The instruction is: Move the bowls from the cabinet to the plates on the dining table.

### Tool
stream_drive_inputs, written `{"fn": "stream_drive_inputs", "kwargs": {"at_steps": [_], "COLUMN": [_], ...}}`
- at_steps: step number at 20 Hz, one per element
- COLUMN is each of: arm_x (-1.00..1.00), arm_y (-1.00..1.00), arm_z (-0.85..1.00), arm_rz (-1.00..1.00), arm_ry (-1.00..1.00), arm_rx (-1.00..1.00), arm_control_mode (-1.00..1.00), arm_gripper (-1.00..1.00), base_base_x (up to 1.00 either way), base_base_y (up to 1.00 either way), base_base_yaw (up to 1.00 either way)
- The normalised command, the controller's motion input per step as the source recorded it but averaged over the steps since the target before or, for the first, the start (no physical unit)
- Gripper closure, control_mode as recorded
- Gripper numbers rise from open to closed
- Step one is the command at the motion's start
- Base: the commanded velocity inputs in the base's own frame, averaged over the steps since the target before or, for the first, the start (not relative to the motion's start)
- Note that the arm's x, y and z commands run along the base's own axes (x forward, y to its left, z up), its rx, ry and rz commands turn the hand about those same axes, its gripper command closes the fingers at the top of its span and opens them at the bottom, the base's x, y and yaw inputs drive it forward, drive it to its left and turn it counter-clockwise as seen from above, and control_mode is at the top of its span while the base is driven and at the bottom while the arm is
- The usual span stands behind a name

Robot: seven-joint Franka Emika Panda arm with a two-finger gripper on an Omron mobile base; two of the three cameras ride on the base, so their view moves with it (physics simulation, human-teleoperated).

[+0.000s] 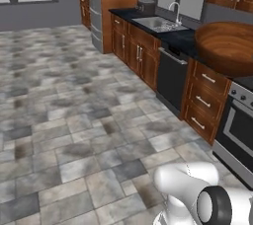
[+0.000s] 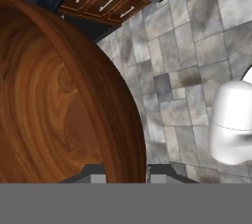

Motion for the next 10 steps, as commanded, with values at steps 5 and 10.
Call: {"fn": "stream_drive_inputs", "kwargs": {"at_steps": [5,10], "arm_x": [0.00,0.00], "arm_y": [0.00,0.00], "arm_z": [0.00,0.00], "arm_rz": [0.00,0.00], "arm_ry": [0.00,0.00], "arm_rx": [0.00,0.00], "arm_control_mode": [1.00,1.00], "arm_gripper": [1.00,1.00], "base_base_x": [-0.06,-0.08], "base_base_y": [0.24,0.28], "base_base_yaw": [0.20,0.19]}}
